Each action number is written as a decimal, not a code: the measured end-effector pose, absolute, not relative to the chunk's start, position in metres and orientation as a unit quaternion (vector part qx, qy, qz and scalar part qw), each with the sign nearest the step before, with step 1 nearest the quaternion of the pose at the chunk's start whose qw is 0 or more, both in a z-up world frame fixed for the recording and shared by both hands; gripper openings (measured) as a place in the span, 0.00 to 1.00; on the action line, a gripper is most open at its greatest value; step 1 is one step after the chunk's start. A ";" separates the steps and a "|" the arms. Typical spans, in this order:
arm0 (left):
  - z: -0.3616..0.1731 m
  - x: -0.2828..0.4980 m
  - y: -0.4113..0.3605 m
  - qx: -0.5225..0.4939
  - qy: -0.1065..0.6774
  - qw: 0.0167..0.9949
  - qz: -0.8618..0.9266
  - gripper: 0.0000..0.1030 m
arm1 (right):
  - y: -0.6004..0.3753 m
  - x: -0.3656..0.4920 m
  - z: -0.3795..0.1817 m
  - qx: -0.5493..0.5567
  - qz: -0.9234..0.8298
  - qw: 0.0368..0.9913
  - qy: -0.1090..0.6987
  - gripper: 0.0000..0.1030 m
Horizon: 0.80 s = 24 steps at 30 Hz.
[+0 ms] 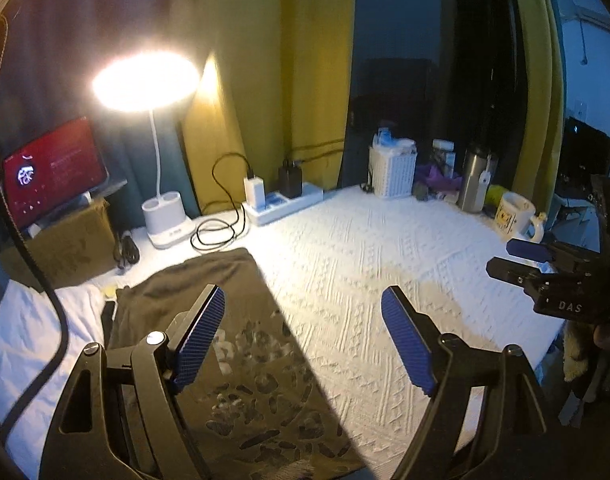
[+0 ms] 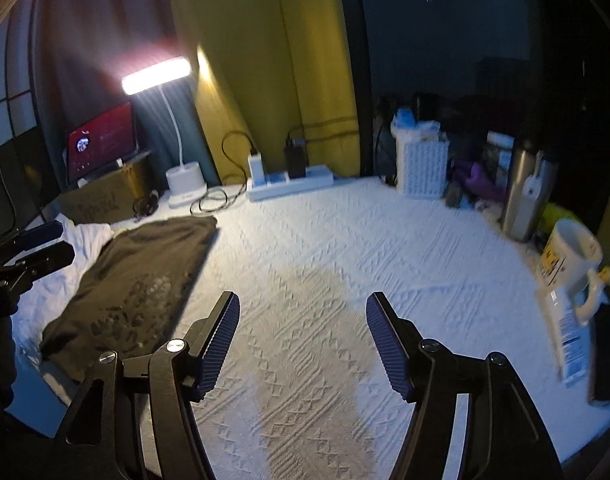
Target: Fold small clothes
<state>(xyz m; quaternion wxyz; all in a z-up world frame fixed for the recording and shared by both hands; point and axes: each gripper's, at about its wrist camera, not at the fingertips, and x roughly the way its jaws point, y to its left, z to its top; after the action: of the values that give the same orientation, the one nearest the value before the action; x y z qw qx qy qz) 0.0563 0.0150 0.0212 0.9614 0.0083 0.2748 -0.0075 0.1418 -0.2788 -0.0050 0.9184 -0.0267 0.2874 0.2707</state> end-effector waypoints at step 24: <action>0.080 0.001 0.025 -0.027 0.142 0.988 0.056 0.99 | -0.296 0.074 0.085 -0.034 0.251 0.953 0.169 0.86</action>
<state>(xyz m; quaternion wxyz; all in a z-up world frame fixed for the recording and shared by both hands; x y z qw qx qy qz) 0.0010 0.0253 0.0801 0.9880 -0.0272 0.1417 0.0556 0.0740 -0.2965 0.0849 0.9526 -0.0342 0.1686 0.2507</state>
